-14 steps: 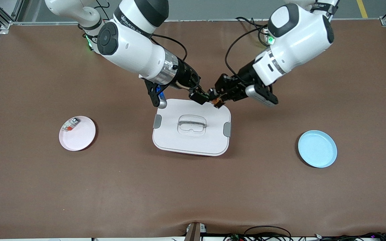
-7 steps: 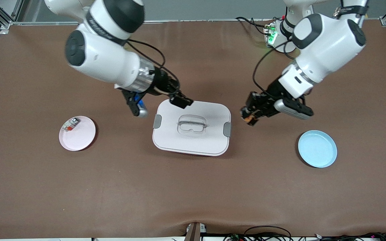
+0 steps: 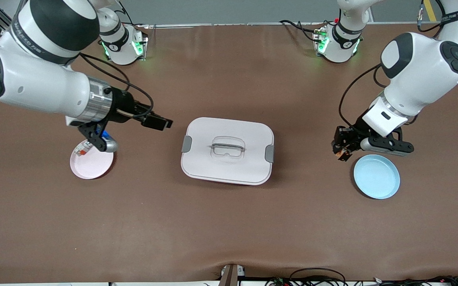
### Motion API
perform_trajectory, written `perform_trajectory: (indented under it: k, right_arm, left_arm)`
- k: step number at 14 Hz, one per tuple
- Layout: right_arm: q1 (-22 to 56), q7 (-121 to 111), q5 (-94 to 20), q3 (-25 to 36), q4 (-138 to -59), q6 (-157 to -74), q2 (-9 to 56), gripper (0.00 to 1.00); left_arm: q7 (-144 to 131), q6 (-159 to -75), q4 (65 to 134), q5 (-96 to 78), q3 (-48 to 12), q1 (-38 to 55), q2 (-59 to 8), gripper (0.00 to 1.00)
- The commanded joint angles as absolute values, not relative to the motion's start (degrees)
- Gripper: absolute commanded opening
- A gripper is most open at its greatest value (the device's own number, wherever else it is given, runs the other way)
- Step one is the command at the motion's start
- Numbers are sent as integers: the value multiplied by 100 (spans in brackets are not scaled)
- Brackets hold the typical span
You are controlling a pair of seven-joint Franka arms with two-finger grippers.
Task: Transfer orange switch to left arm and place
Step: 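Carry the switch with the left gripper while the right gripper withdraws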
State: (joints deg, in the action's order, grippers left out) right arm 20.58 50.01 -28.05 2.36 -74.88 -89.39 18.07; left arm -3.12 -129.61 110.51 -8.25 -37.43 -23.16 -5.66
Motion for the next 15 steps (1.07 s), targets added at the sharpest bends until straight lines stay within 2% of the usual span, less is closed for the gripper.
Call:
perform_trajectory:
  k: [1,4,8,12,15]
  right_arm:
    - [2118,4624,-2024,132,-7760,-8938,1583,100]
    - [2074,3931,-1811,149,-8049,-8938,1354,100]
    - [1970,3114,-871,105,-8348,-9026,959,100]
    - [1355,2085,-625,-8,-8998,-9333,458,100]
    - [442,1671,-519,-622,-9298,-9413,168,100]
  left_arm:
    - [34,-12500,10733,-213,-3797,-2486,-737,0]
    - [701,-12217,10573,307,-3797,-2662,-940,0]
    - [1790,-12156,10591,535,-3788,-2953,-1011,0]
    - [2573,-12067,10591,922,-3788,-3102,-1204,0]
    - [3434,-11997,10643,1063,-3788,-3286,-1467,0]
